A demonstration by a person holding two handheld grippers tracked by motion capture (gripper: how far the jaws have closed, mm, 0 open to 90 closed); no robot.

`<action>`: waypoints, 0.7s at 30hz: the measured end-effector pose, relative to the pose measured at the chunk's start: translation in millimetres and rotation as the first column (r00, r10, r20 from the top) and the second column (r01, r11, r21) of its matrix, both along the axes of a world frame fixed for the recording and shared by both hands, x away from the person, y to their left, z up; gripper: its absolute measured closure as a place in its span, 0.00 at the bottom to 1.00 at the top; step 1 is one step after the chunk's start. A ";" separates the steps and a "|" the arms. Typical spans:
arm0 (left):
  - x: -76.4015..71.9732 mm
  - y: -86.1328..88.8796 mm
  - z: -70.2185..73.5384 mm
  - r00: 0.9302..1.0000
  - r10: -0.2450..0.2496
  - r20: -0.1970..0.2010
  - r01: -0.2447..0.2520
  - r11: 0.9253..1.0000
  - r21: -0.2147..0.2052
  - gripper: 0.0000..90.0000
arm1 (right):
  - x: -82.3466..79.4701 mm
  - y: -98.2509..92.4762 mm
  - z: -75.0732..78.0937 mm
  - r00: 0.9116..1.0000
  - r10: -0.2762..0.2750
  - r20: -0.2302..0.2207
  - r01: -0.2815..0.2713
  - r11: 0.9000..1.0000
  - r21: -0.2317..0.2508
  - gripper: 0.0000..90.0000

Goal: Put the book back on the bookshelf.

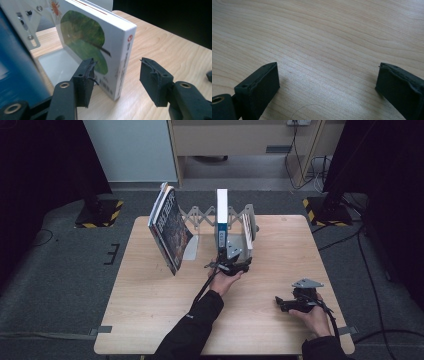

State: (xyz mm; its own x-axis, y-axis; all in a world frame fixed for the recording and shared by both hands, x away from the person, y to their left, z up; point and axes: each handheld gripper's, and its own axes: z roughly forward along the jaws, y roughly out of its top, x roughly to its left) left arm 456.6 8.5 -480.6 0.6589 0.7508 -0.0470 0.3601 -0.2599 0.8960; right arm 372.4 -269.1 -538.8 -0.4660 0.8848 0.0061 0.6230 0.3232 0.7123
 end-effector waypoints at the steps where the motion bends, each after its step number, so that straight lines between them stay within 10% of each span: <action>1: -2.3 3.1 1.0 1.000 -0.005 -0.005 0.005 1.000 0.003 0.48 | 0.0 0.0 0.0 1.000 0.000 0.000 0.000 1.000 0.000 0.05; 21: -62.4 76.3 -11.6 0.988 -0.113 -0.101 0.120 0.990 0.070 0.27 | 0.2 0.9 -0.2 1.000 0.000 -0.002 0.000 1.000 0.000 0.04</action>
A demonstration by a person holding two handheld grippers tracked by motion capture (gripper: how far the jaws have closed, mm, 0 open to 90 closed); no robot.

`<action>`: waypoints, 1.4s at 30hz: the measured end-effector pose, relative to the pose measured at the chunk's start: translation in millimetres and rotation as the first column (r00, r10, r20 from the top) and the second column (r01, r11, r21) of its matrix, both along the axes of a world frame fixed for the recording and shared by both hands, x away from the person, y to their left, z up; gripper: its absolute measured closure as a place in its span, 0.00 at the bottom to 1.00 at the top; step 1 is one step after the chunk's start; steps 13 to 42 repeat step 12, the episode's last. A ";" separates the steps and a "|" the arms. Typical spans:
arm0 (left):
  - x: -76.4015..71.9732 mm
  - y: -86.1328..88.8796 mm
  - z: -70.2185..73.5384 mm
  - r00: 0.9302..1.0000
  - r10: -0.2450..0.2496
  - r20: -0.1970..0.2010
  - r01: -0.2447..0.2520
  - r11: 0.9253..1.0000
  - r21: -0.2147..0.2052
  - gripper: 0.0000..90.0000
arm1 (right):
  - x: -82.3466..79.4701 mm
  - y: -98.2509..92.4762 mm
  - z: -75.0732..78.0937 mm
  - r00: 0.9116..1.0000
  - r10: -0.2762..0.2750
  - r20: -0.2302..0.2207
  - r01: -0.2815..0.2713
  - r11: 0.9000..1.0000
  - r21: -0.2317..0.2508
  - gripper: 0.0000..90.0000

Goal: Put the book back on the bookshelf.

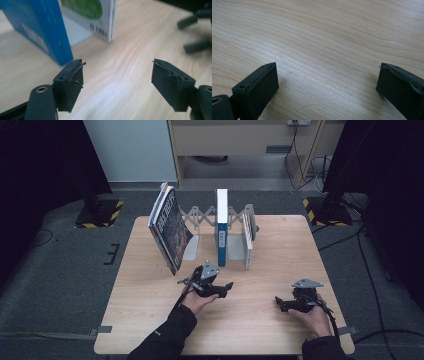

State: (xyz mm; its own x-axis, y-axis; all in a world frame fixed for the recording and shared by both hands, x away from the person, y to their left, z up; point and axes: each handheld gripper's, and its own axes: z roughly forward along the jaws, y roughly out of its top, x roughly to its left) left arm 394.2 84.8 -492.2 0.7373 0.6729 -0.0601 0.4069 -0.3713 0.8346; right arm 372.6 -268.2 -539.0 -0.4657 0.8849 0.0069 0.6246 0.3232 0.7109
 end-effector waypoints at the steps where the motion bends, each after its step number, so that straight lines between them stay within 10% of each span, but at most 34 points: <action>1: -2.6 5.5 -2.9 1.000 -0.001 -0.009 0.001 1.000 0.007 0.26 | 0.1 0.2 -0.1 1.000 -0.001 0.001 0.001 1.000 -0.002 0.04; 12: -17.5 58.1 -22.6 0.991 0.073 -0.111 -0.064 0.995 0.080 0.22 | 0.0 1.2 0.0 1.000 -0.006 -0.002 0.006 1.000 -0.006 0.03; 42: -17.5 58.1 -22.6 0.991 0.073 -0.111 -0.064 0.995 0.080 0.22 | 0.0 1.2 0.0 1.000 -0.006 -0.002 0.006 1.000 -0.006 0.03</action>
